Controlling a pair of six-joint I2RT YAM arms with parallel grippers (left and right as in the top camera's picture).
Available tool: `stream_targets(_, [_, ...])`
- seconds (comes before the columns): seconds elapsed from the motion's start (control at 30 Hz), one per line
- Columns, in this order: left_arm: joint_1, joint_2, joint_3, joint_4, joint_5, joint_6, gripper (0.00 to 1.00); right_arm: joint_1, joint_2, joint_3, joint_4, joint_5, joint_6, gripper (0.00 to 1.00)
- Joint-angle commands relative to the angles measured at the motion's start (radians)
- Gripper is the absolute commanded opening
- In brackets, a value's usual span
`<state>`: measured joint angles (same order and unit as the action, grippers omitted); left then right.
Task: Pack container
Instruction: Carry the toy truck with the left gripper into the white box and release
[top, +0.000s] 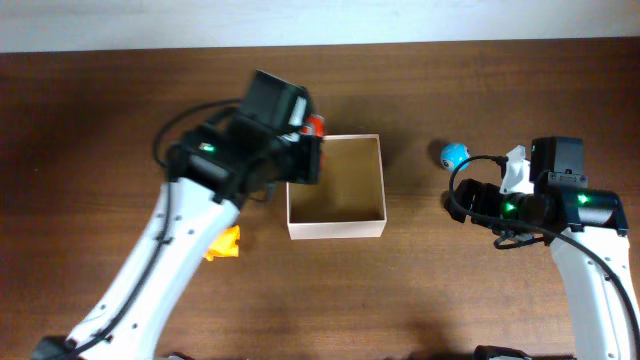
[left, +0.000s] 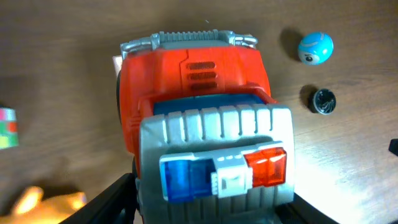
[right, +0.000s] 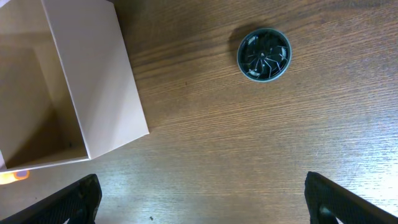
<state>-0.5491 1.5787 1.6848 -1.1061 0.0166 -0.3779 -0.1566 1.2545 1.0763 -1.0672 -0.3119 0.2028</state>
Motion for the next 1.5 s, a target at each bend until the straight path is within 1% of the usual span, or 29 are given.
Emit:
stream_targets(0.0, [-0.072,0.076,-0.021,0.041,-0.095,-0.167,0.19,-0.007,0.003,0.013,-0.001,0.009,-0.007,0.99])
stream_targets(0.1, [-0.123,0.168,-0.037,0.109,-0.092,-0.24,0.18,-0.008,0.003,0.013,-0.004,0.009,-0.007,0.99])
stream_targets(0.13, [-0.133,0.2,-0.037,0.13,-0.093,-0.249,0.18,-0.007,0.003,0.013,-0.005,0.009,-0.007,0.98])
stream_targets(0.17, [-0.143,0.238,-0.037,0.157,-0.092,-0.253,0.15,-0.008,0.003,0.013,-0.007,0.01,-0.007,0.99])
stream_targets(0.3, [-0.158,0.364,-0.037,0.239,-0.091,-0.311,0.13,-0.007,0.003,0.013,-0.014,0.009,-0.007,0.99])
stream_targets(0.43, [-0.158,0.451,-0.037,0.314,-0.046,-0.319,0.13,-0.008,0.003,0.013,-0.021,0.01,-0.007,0.99])
stream_targets(0.53, [-0.158,0.483,-0.037,0.337,-0.047,-0.318,0.14,-0.007,0.003,0.013,-0.021,0.01,-0.007,0.99])
stream_targets(0.6, [-0.158,0.493,-0.037,0.344,-0.05,-0.318,0.26,-0.007,0.003,0.013,-0.021,0.009,-0.007,0.99])
stream_targets(0.7, [-0.158,0.499,-0.037,0.351,-0.05,-0.318,0.59,-0.007,0.003,0.013,-0.022,0.009,-0.007,0.99])
stream_targets(0.73, [-0.158,0.499,-0.037,0.351,-0.05,-0.318,0.63,-0.007,0.003,0.013,-0.023,0.009,-0.007,0.99])
stream_targets(0.83, [-0.158,0.496,-0.031,0.348,-0.031,-0.313,0.66,-0.007,0.003,0.013,-0.026,0.009,-0.007,0.99])
stream_targets(0.93, [-0.157,0.483,-0.012,0.325,0.0,-0.312,0.73,-0.007,0.003,0.013,-0.03,0.009,-0.007,0.99])
stream_targets(1.07, [-0.154,0.442,0.016,0.28,-0.002,-0.274,0.74,-0.007,0.003,0.013,-0.033,0.009,-0.007,0.99])
stream_targets(1.27, [-0.141,0.311,0.082,0.175,-0.017,-0.203,0.74,-0.008,0.003,0.013,-0.034,0.009,-0.007,0.99])
stream_targets(1.37, [-0.117,0.217,0.129,0.074,-0.092,-0.144,0.81,-0.007,0.003,0.013,-0.034,0.009,-0.007,0.98])
stream_targets(1.4, [-0.105,0.184,0.14,0.037,-0.14,-0.129,0.85,-0.007,0.003,0.013,-0.035,0.009,-0.007,0.99])
stream_targets(1.43, [-0.087,0.144,0.147,-0.008,-0.206,-0.121,0.93,-0.007,0.003,0.013,-0.037,0.009,-0.007,0.99])
stream_targets(1.47, [-0.064,0.102,0.149,-0.051,-0.274,-0.121,0.97,-0.007,0.003,0.013,-0.038,0.009,-0.007,0.99])
